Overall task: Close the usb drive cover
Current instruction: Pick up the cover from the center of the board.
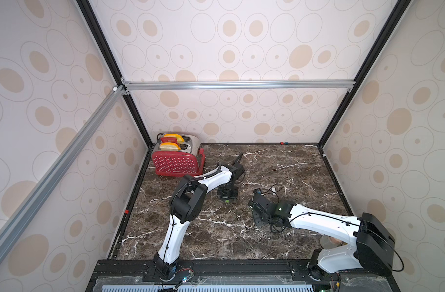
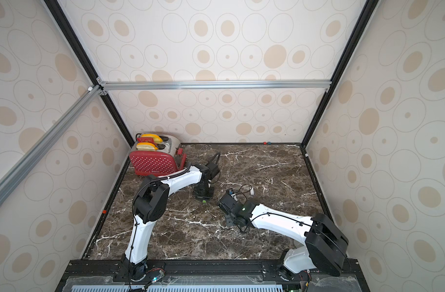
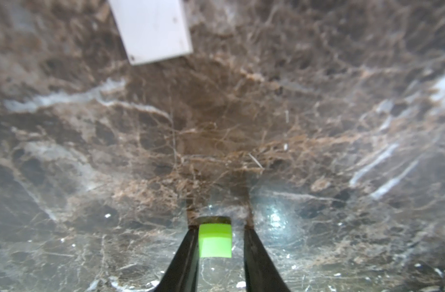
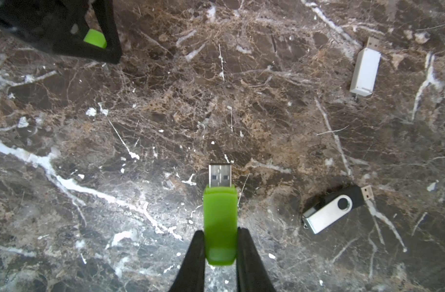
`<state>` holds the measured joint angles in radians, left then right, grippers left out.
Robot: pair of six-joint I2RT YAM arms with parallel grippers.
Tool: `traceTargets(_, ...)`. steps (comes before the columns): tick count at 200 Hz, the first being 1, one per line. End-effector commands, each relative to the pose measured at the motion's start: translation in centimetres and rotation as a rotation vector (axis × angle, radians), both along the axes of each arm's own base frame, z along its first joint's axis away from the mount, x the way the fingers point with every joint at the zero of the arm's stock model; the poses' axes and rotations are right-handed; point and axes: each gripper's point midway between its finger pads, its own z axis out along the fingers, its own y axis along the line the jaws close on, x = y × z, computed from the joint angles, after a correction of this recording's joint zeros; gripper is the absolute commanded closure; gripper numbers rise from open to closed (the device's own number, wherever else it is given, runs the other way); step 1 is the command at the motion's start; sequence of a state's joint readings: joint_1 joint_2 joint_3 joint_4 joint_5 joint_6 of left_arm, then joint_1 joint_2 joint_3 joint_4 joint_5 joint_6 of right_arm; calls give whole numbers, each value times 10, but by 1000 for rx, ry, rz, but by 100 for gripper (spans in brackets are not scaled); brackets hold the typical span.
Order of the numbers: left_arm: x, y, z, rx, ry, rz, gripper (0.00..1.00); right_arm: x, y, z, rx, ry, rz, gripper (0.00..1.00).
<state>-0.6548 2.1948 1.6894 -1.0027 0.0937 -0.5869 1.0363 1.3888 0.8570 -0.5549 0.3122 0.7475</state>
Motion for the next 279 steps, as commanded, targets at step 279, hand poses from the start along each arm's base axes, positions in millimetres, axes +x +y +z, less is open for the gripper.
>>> traceTargets(279, 24, -11, 36, -65, -155, 260, 100, -39, 25, -1, 117, 25, 311, 100)
